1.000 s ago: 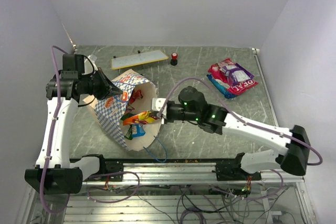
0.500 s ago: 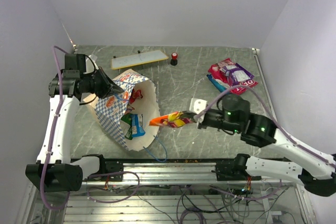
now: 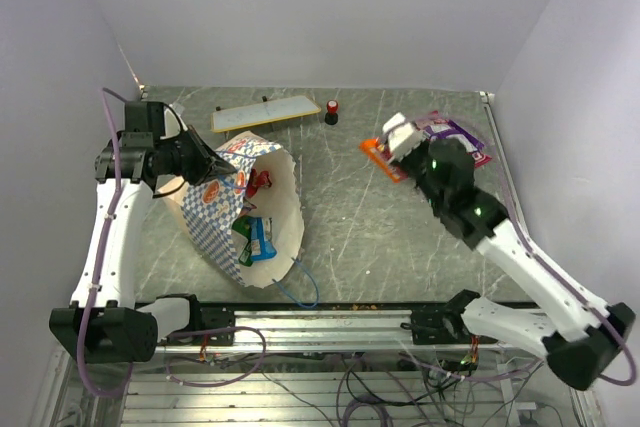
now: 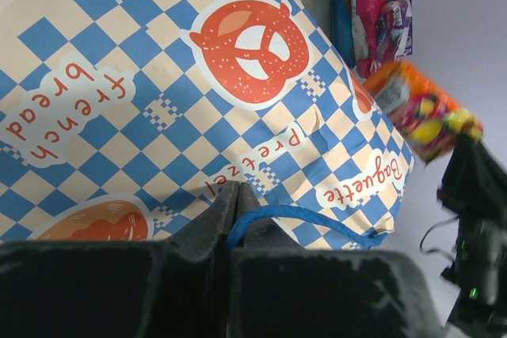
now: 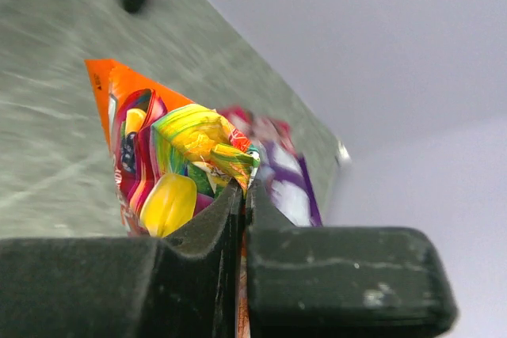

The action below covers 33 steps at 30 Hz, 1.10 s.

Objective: Take the snacks out of the paper bag
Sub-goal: Place the snack at the center of the board.

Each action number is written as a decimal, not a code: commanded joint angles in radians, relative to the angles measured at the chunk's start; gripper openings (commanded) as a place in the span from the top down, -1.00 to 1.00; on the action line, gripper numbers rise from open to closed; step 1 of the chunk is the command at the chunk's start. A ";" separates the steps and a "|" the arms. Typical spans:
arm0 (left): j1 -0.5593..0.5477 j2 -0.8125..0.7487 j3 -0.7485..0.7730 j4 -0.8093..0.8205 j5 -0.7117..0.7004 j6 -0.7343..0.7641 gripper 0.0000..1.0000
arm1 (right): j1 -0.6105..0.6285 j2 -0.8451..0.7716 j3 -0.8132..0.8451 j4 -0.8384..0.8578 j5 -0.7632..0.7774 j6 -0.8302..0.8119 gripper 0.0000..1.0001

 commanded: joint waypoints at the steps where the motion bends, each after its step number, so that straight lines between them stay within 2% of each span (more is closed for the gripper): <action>1: -0.006 0.004 0.028 0.018 -0.002 -0.007 0.86 | -0.345 0.154 0.106 0.134 -0.108 -0.018 1.00; 6: -0.032 -0.013 0.030 -0.008 -0.004 0.012 0.86 | -0.509 0.353 0.268 0.225 -0.029 -0.097 1.00; 11: -0.032 0.005 0.067 -0.035 -0.008 0.041 0.86 | -0.591 0.501 0.370 0.283 0.005 -0.233 1.00; 19: -0.031 0.035 0.143 -0.088 -0.030 0.095 0.86 | -0.632 0.646 0.282 0.414 0.057 -0.407 1.00; 25: -0.031 0.040 0.145 -0.093 -0.024 0.109 0.86 | -0.635 0.654 0.246 0.371 -0.007 -0.334 1.00; 28: -0.032 0.041 0.132 -0.080 -0.013 0.105 0.86 | -0.632 0.637 0.206 0.348 -0.038 -0.218 1.00; 33: -0.031 0.034 0.106 -0.063 0.004 0.097 0.86 | -0.626 0.611 0.150 0.265 -0.180 -0.022 1.00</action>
